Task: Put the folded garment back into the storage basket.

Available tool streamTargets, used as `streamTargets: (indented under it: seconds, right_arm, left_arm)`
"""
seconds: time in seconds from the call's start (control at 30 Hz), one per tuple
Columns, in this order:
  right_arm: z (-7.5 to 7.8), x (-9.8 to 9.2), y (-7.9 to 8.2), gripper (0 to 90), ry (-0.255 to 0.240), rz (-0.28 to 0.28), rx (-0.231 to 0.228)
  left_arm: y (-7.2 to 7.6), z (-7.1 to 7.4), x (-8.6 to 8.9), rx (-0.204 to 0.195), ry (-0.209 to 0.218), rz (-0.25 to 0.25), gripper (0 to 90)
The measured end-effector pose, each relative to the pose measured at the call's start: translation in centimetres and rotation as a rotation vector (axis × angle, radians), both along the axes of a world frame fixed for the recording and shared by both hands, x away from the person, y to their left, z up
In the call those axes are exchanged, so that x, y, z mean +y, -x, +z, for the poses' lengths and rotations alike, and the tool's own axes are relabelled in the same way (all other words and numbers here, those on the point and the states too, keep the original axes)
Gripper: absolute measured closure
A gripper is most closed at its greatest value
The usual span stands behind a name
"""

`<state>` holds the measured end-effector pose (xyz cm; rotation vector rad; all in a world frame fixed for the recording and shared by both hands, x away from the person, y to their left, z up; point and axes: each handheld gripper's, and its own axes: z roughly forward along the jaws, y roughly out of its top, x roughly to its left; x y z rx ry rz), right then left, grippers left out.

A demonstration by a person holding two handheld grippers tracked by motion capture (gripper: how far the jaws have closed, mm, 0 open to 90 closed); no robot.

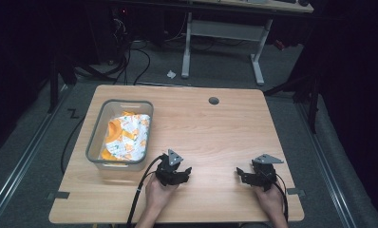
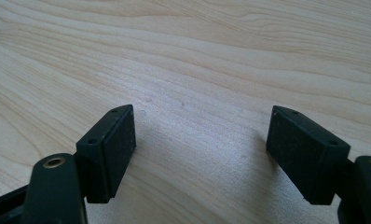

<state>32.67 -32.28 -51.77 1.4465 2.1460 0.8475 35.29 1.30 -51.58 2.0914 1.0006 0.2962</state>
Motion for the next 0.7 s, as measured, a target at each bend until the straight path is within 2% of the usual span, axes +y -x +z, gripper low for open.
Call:
streamTargets:
  seconds: [0.1, 0.17, 0.43, 0.7]
  right_arm:
    - [0.00, 0.00, 0.00, 24.3, 0.000, 0.000, 0.000]
    - [0.00, 0.00, 0.00, 24.3, 0.000, 0.000, 0.000]
    - [0.00, 0.00, 0.01, 24.3, 0.000, 0.000, 0.000]
    - [0.00, 0.00, 0.01, 24.3, -0.001, 0.000, 0.000]
  left_arm:
    - [-0.02, -0.37, -0.20, -0.013, -0.036, 0.004, 39.2]
    - [0.00, -0.73, -0.39, -0.035, -0.068, 0.004, 39.2]
    - [-0.07, -0.80, -0.35, -0.036, -0.067, 0.026, 35.8]
    - [-0.06, -0.81, -0.32, -0.033, -0.065, 0.022, 34.1]
